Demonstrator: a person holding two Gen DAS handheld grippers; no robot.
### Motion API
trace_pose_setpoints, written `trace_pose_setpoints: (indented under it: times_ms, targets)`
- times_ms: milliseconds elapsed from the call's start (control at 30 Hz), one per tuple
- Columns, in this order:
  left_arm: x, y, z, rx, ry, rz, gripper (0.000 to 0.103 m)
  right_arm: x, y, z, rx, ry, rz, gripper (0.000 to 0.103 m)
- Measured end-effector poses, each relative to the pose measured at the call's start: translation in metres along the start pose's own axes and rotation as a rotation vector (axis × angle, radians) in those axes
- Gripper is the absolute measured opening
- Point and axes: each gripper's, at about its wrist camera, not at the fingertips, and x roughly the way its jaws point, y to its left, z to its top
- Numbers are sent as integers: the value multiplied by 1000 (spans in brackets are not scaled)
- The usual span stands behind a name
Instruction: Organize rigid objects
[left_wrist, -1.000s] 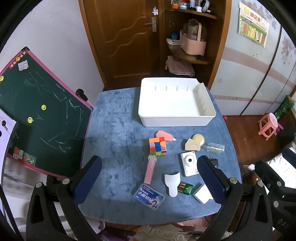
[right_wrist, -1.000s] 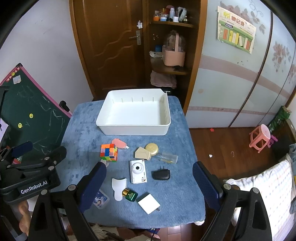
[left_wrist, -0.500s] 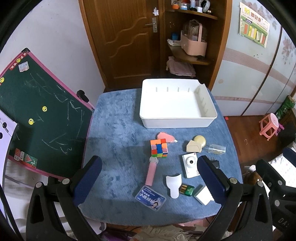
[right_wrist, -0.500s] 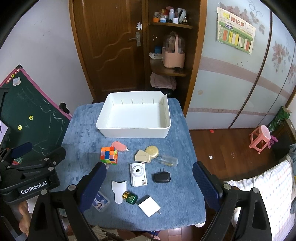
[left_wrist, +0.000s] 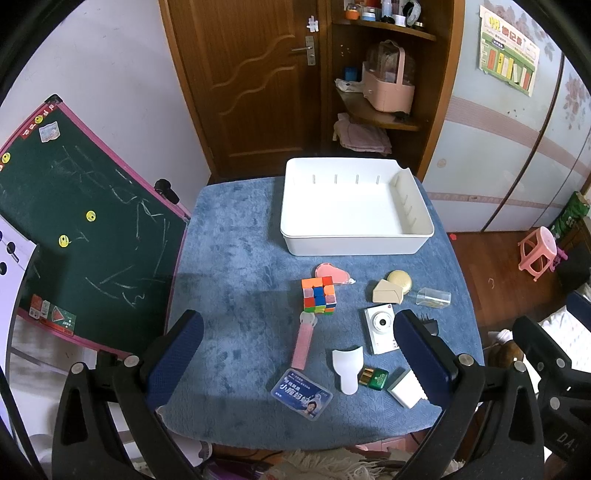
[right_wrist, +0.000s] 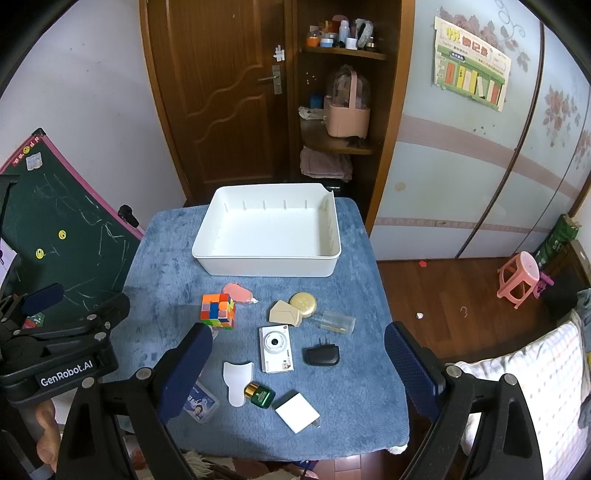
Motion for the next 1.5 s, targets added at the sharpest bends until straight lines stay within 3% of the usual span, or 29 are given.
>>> trace_pose_setpoints:
  times_ms: [1500]
  targets:
    - [0,2,0,-1,-4,-2,102,-1,-1,-1,1,-3,1,95]
